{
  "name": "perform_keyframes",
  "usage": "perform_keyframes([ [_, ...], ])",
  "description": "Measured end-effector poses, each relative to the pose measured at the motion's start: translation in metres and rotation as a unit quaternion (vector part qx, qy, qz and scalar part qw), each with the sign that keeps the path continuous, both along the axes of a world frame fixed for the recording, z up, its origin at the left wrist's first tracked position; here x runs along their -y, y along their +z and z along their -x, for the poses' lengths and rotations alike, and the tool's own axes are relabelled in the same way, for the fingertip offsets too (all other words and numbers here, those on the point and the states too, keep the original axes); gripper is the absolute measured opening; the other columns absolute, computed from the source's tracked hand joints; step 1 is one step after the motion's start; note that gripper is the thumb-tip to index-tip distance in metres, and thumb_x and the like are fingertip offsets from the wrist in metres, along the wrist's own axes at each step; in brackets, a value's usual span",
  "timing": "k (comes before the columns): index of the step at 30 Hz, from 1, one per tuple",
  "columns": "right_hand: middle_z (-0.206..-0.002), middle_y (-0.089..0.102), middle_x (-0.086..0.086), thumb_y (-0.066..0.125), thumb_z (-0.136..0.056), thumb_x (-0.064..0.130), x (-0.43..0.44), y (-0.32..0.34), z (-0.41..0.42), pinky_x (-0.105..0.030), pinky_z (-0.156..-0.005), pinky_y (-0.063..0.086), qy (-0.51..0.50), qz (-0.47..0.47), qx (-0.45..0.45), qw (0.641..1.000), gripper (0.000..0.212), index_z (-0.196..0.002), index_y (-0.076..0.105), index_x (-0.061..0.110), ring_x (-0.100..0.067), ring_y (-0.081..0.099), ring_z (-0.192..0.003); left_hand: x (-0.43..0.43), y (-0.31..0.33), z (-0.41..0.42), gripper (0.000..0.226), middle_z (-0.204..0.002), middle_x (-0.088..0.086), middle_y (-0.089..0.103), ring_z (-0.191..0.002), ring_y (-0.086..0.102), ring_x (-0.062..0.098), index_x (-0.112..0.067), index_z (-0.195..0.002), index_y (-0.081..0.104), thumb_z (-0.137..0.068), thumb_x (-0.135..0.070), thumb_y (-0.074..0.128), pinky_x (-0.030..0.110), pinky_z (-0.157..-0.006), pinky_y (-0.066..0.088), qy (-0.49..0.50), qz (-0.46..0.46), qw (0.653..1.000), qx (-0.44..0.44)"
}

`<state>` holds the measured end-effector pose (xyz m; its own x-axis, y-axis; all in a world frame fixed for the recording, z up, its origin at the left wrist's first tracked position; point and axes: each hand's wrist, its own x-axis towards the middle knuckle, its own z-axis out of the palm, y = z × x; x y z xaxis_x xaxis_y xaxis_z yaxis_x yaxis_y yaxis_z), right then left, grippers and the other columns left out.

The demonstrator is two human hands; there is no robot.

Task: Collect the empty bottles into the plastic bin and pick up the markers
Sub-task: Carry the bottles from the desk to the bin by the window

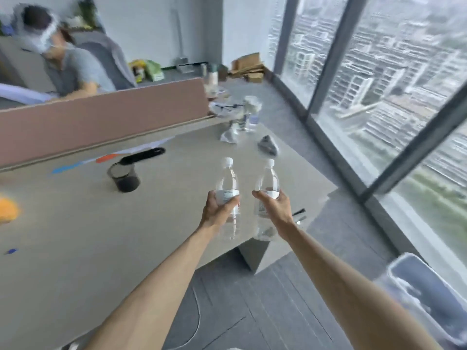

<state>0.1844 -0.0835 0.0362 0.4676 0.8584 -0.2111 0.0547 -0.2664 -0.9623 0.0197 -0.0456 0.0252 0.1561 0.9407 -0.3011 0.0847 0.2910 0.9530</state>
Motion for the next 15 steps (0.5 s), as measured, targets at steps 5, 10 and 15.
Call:
perform_keyframes([
  [5,-0.066,0.063,0.002,0.077,-0.073,0.034,0.073,-0.004,-0.124,-0.035,-0.063,0.052,-0.081,0.000,0.003,0.997,0.020,-0.068,0.064,0.020,-0.017,0.062,-0.065,0.038,-0.008,-0.131,0.054,-0.103,0.000,0.061,-0.092,0.064,0.019,-0.023,-0.108,0.049,-0.070,-0.048,0.078,0.035,-0.066,0.055,-0.088,0.008,0.996,-0.018],
  [10,-0.092,0.068,-0.006,0.078,-0.065,0.044,0.164,-0.014,-0.257,-0.029,-0.059,0.051,-0.187,0.021,-0.022,0.982,0.049,-0.100,0.062,0.014,-0.018,0.064,-0.078,0.100,-0.010,-0.270,0.070,-0.111,0.004,0.065,-0.093,0.068,0.019,-0.020,-0.118,0.049,-0.062,-0.052,0.077,0.026,-0.055,0.052,-0.183,0.020,0.983,-0.009],
  [15,-0.090,0.067,-0.005,0.080,-0.074,0.034,0.240,-0.021,-0.370,-0.028,-0.060,0.050,-0.247,0.027,-0.021,0.968,0.043,-0.104,0.059,0.013,-0.018,0.062,-0.076,0.159,-0.011,-0.399,0.054,-0.101,0.005,0.064,-0.075,0.063,0.011,-0.012,-0.118,0.049,-0.078,-0.035,0.076,0.013,-0.042,0.046,-0.207,0.024,0.978,-0.011],
])
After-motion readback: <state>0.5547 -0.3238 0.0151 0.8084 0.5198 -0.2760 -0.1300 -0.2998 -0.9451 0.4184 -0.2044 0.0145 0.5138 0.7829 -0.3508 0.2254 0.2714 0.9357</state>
